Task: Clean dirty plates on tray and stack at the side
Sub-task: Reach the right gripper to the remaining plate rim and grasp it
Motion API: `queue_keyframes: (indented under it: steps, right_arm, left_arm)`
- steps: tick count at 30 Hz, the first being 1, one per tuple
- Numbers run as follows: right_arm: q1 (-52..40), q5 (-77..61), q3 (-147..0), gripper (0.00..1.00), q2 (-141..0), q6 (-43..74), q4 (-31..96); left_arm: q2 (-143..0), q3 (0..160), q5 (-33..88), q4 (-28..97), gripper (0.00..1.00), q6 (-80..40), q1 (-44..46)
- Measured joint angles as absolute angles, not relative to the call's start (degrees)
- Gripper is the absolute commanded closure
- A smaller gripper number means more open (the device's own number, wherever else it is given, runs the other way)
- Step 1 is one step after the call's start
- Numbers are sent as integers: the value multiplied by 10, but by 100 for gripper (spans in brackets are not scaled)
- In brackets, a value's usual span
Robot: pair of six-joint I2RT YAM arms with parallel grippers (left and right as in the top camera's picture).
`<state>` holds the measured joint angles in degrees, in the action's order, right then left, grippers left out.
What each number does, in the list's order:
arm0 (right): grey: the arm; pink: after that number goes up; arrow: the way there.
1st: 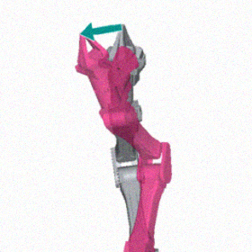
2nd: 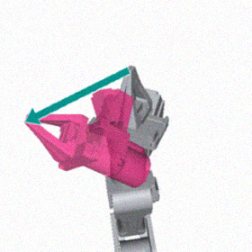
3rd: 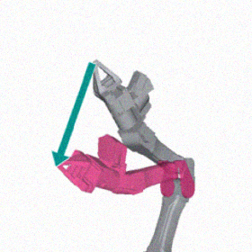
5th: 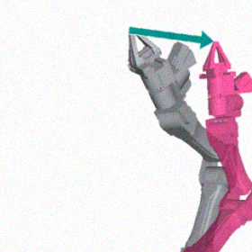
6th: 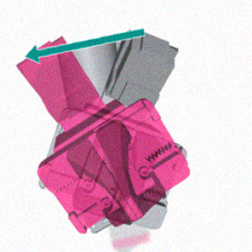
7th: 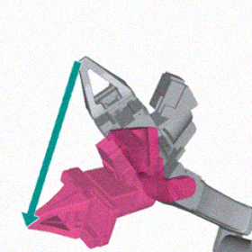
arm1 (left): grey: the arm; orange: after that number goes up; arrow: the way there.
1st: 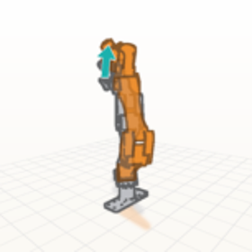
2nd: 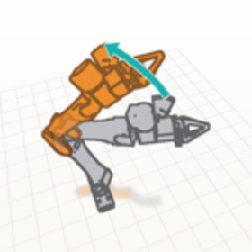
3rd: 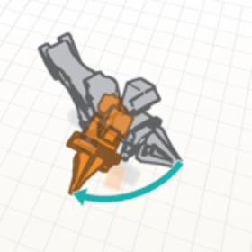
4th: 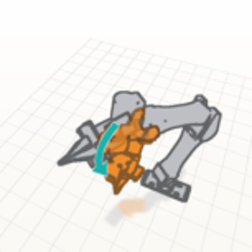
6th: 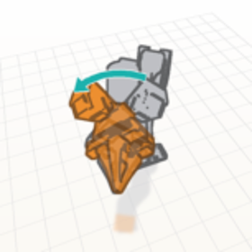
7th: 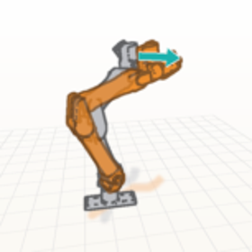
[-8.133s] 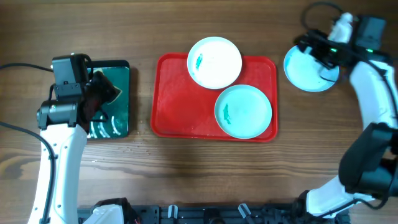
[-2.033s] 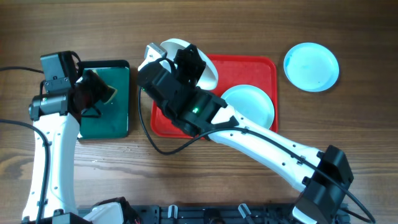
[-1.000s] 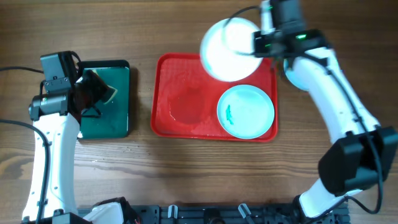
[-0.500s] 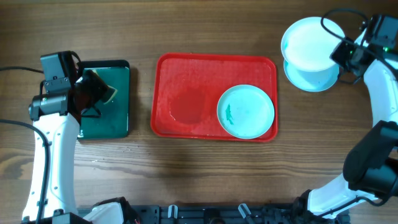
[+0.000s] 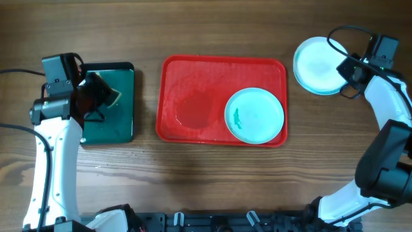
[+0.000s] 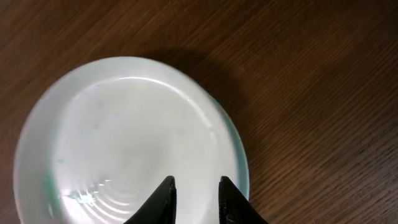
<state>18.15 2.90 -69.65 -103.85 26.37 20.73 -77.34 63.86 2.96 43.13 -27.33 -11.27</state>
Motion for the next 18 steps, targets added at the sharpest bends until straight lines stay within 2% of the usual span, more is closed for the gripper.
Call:
queue_keyframes:
  steps: [1,2,5,9,12,14,18]
  right_arm:
    - [182,29,-697,63,-1039,263,212]
    - [182,28,-696,58,-1039,264,219]
    - [182,-41,-696,48,-1039,237,238]
    - [167,-192,-697,41,-1039,181,290]
    - [116,-277,-697,41,-1039,134,367]
    - [69,-276,-697,41,-1038,113,419]
    - [-34,-170,-697,35,-1038,94,477]
  left_arm:
    - [-773,639,29,431,96,-273,-113]
    - [-773,639,29,432,96,-273,-113]
    - [-773,639,30,432,96,-273,-113]
    - [-773,639,30,431,96,-273,-113]
    - [-773,639,30,431,96,-273,-113]
    - [-773,639,30,432,96,-273,-113]
    - [-773,639,30,431,96,-273,-113]
